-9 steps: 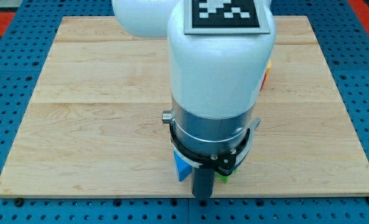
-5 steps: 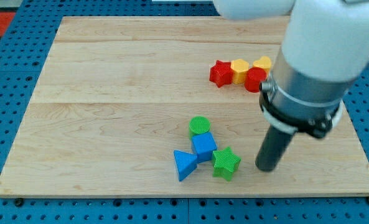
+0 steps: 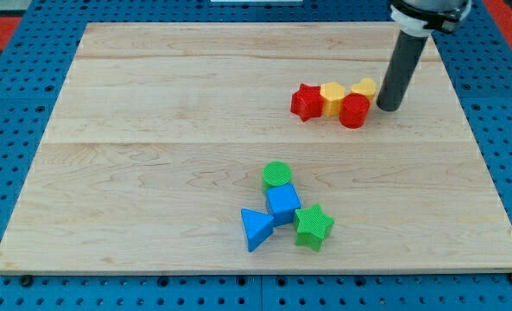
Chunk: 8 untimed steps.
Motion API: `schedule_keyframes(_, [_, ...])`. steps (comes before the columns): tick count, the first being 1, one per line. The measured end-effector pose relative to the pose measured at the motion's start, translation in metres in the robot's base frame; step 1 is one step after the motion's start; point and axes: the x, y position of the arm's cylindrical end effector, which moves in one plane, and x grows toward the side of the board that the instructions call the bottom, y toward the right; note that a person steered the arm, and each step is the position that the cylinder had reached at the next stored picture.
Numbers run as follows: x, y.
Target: Separate the red and yellow blocks
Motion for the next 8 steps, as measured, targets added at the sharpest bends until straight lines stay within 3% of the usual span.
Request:
schedule_keyframes(3, [-0.003,-0.091])
schedule_keyframes(6, [0.028,-0.099])
schedule_keyframes(7, [0.032,-0.152])
schedule_keyframes(8, [0.024,-0.163])
